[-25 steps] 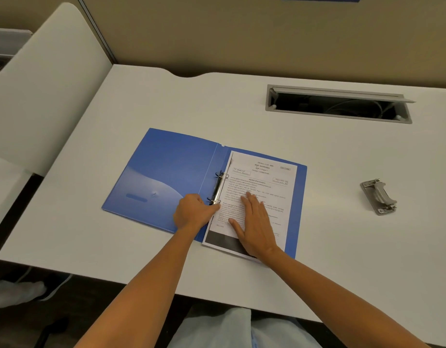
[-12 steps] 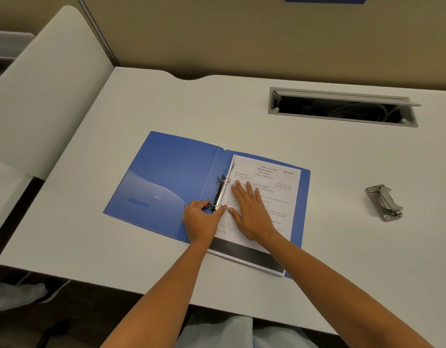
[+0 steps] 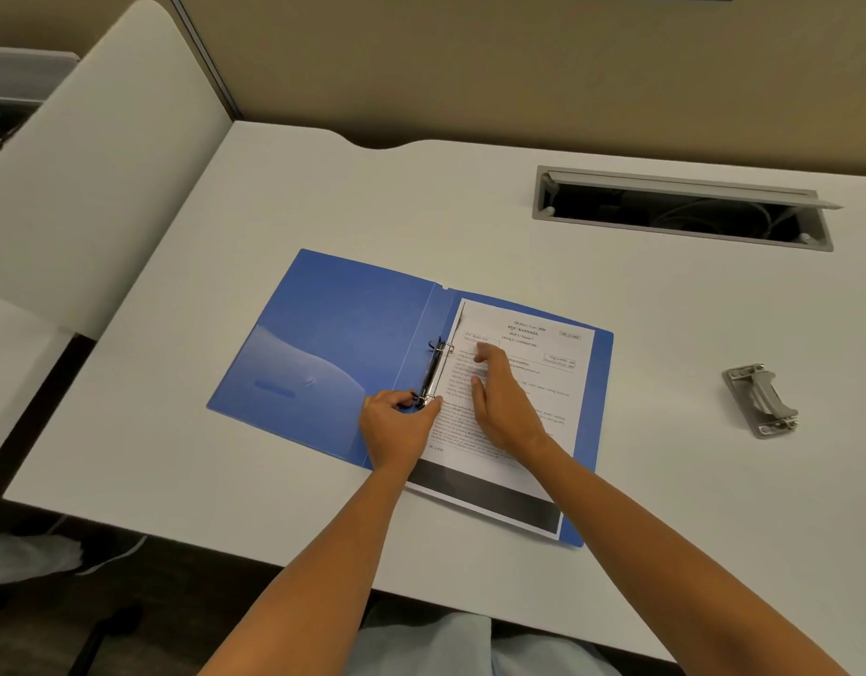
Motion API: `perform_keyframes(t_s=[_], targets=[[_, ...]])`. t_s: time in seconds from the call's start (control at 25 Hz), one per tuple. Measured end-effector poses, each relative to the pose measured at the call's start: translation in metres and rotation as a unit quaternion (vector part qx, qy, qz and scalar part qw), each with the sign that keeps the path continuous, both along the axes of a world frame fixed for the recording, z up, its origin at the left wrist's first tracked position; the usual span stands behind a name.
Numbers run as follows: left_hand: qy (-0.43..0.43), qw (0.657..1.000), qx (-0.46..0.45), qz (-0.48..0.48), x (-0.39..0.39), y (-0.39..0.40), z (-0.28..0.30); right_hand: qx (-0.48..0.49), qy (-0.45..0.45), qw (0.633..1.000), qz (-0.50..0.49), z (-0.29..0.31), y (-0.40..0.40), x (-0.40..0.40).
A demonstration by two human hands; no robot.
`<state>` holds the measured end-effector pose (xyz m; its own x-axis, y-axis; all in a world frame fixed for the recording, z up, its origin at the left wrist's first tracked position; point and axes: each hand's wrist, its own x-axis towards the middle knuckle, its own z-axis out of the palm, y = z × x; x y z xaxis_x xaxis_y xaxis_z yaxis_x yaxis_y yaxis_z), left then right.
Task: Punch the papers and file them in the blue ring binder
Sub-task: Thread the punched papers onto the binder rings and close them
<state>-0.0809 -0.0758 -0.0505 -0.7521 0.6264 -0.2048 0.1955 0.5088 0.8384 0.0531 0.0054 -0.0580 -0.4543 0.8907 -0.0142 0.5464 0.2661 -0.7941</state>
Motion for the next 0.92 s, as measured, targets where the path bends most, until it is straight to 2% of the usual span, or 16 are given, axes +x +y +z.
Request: perform_keyframes(t_s=[0.32,0.52,0.68,0.92], targets=[[0.001,1.000,-0.006,0.006,0.004,0.001,0.002,-0.019,-0.013,1.000,0.007,-0.002,0.002,0.003],[0.007,0.999,-0.030,-0.010,0.003,0.004,0.001,0.022,-0.048,0.999,0.008,-0.005,0.002,0.003],[0.008,0.999,-0.030,-0.036,0.012,0.013,0.002,0.027,-0.103,0.994,-0.019,-0.012,0.001,0.011],[0.025,0.997,-0.033,-0.071,0.041,0.030,-0.009,0.032,-0.130,0.987,-0.088,-0.014,0.003,0.039]])
